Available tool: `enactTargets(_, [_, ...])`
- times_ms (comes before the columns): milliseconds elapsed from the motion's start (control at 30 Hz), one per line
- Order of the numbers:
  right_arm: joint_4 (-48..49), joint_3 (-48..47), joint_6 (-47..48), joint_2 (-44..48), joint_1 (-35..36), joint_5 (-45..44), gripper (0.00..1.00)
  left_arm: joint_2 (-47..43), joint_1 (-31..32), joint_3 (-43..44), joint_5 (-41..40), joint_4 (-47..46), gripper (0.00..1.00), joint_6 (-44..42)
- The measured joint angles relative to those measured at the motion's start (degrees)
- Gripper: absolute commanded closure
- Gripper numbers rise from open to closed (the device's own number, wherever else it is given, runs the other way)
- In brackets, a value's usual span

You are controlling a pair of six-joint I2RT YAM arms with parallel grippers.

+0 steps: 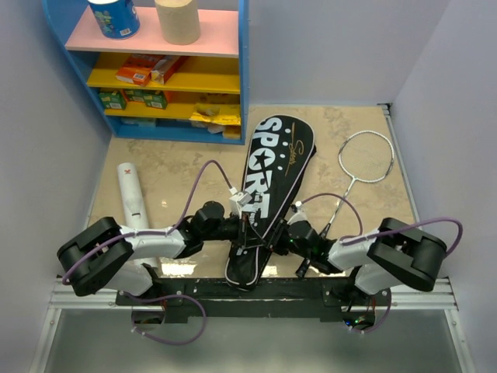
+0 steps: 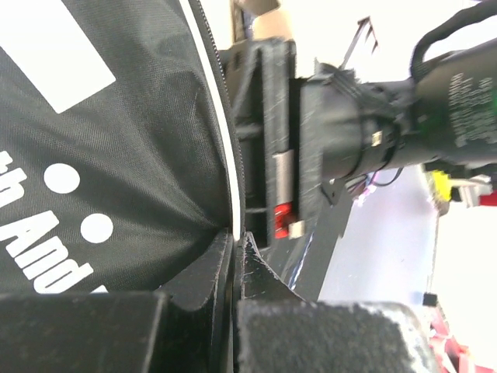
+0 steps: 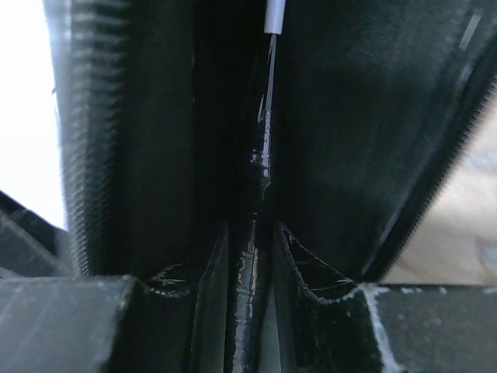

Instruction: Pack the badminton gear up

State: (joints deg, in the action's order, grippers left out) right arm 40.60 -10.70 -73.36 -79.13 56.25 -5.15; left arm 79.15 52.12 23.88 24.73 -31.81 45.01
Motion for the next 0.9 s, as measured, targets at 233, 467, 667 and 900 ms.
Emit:
enactTargets(233, [8.5,-2.9,1.9,-9.4,-0.2,1.2,0.79,0.0,-1.3,-2.9,-0.7,-6.8,1.0,3.4])
enactTargets(467, [4.8,-3.2,5.6,-5.7,-0.9,3.0,0.69,0.2,-1.6,-3.1,0.0,-8.6,1.0,4.0])
enactTargets(667, [-10.7,-4.0,11.9,7.4,-0.9,2.1,0.58,0.6,-1.2,-3.1,2.8,-12.9,1.0,4.1])
enactTargets(900, [-32.0,-8.5,17.9,18.6,-0.7,-2.9,0.5,1.3,-0.5,-2.0,3.1,-12.3,1.0,3.2])
